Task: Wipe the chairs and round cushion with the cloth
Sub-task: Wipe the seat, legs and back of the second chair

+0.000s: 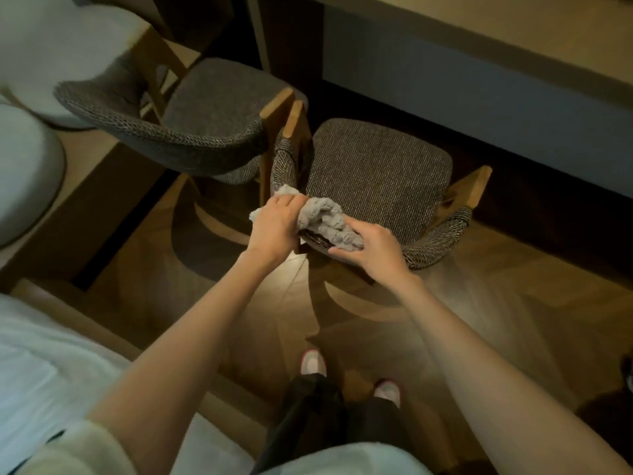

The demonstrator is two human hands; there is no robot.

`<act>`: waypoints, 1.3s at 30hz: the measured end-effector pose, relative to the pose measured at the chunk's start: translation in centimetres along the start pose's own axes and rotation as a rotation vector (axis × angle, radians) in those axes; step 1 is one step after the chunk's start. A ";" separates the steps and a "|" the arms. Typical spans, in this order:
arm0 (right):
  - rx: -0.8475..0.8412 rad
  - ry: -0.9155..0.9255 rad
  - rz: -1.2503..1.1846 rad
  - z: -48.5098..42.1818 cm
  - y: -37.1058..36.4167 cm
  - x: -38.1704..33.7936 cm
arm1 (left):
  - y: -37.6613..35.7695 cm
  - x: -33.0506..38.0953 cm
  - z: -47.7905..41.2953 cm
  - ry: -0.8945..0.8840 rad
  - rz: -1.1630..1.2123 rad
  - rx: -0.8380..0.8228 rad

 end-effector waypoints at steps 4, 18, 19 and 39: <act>-0.056 0.023 -0.179 1.6 2.4 -0.9 | 1.8 -0.1 2.7 0.058 0.340 0.014; 0.212 0.054 -0.178 9.1 18.1 5.5 | 1.3 10.5 3.5 0.444 1.084 -0.046; 0.219 0.080 -0.183 9.7 19.3 6.2 | 1.2 12.2 2.9 0.388 1.020 -0.053; -0.160 0.117 -0.017 10.3 32.4 20.5 | -8.2 34.5 -5.6 0.125 0.733 -0.195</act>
Point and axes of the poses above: each hand's wrist, its own z-axis away from the middle knuckle, its own y-axis out of the back of the hand, x = y × z, the point moved 7 cm from there along -z, towards the middle knuckle, and after that the axes turned 7 degrees about -x, right-handed, at the moved point
